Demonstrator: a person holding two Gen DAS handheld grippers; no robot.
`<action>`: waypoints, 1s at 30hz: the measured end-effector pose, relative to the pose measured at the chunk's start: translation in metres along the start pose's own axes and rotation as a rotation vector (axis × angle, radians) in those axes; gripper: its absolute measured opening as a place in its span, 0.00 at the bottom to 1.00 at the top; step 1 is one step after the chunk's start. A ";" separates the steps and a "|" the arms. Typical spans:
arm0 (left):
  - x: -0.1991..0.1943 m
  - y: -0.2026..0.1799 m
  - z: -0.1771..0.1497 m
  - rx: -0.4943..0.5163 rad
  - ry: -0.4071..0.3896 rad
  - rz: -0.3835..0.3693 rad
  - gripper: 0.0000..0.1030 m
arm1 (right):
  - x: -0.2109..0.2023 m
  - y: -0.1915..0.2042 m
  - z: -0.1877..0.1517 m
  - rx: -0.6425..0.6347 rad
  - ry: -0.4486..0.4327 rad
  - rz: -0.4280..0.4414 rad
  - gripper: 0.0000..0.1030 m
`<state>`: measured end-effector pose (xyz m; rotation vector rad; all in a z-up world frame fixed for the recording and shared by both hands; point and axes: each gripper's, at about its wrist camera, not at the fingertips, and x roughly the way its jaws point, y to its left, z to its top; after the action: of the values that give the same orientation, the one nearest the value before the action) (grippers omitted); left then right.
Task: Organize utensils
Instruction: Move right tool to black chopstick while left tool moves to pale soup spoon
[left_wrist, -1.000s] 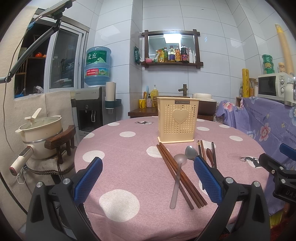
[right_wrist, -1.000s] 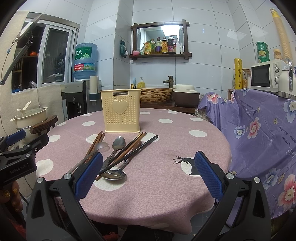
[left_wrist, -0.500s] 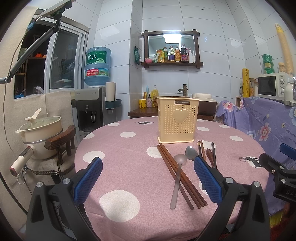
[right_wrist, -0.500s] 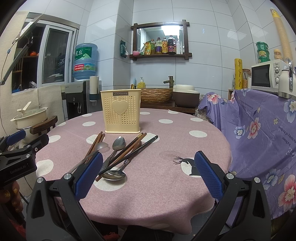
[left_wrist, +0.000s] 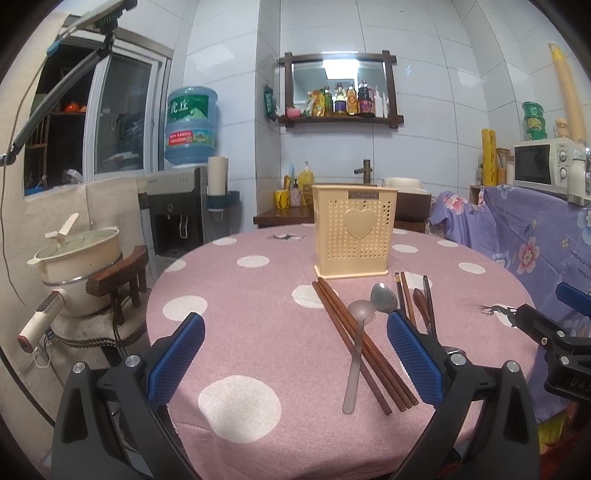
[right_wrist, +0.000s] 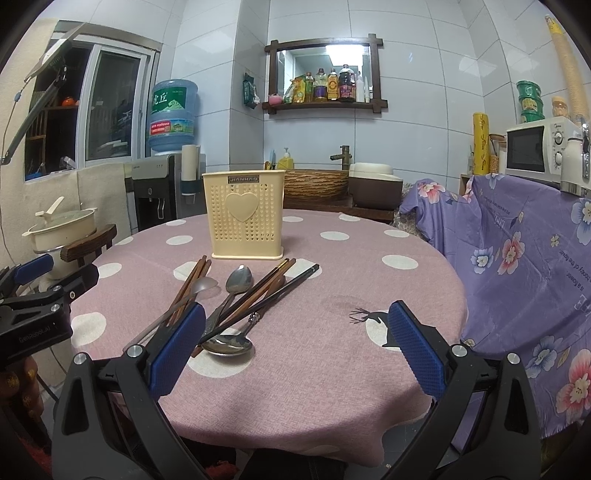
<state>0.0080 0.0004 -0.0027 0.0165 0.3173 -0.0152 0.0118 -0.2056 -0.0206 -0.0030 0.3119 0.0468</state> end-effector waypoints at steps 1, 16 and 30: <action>0.005 0.002 0.001 -0.005 0.023 -0.011 0.95 | 0.003 0.000 -0.001 -0.002 0.007 0.000 0.95; 0.078 0.008 0.014 0.102 0.303 -0.185 0.90 | 0.066 -0.020 0.022 0.037 0.191 0.104 0.95; 0.110 -0.010 0.032 0.174 0.342 -0.277 0.78 | 0.137 -0.027 0.042 0.141 0.414 0.169 0.58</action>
<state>0.1221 -0.0116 -0.0067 0.1484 0.6578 -0.3173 0.1565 -0.2263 -0.0233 0.1548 0.7284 0.1928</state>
